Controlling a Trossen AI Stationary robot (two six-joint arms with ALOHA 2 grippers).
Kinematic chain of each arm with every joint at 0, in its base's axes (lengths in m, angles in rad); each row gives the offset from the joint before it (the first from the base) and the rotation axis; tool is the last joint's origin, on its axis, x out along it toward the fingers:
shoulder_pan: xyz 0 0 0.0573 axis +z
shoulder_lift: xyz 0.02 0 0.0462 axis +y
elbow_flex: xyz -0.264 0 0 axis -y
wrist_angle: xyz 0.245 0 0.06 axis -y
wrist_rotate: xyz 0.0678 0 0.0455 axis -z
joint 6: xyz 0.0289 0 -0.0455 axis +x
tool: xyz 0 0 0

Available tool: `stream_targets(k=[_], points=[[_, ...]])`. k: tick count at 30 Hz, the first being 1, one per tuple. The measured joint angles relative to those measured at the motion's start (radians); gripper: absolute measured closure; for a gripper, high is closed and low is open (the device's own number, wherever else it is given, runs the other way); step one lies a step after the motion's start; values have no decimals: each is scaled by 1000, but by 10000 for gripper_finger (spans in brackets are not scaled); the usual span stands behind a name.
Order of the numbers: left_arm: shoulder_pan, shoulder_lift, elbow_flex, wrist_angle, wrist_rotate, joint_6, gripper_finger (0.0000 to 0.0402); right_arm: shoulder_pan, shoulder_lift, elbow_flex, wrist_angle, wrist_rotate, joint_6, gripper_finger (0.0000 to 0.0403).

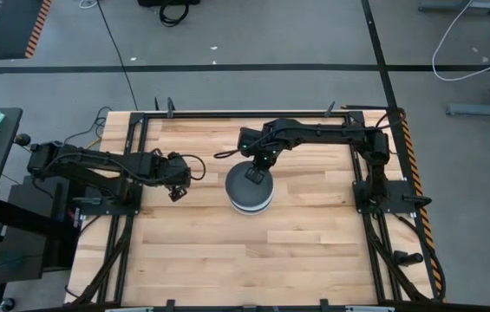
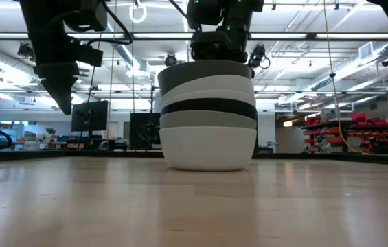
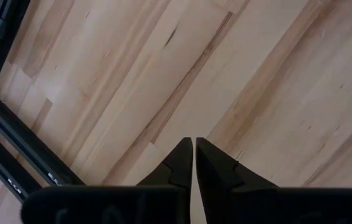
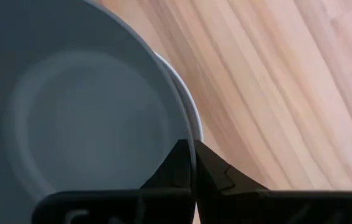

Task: Nest bowls inside each other
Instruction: Stack the dark gray bowl on top of the stacked bowls

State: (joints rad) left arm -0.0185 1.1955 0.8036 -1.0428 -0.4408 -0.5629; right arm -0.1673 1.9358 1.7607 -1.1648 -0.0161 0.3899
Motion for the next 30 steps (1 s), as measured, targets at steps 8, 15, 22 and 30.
stream_targets(k=[8, 15, 22, 30], points=[[0, 0, 0, 0, 0, 0, 385, 0, 0, 0, 1, -1, 22, 365], [0, 0, 0, 0, 0, 0, 373, 4, -18, -1, -2, -1, 27, 341], [0, 0, 0, 3, 0, 0, 366, 10, -69, -1, 2, 12, 44, 327], [0, 0, 0, 3, 0, 1, 373, 36, -147, -1, 27, 61, 33, 327]])
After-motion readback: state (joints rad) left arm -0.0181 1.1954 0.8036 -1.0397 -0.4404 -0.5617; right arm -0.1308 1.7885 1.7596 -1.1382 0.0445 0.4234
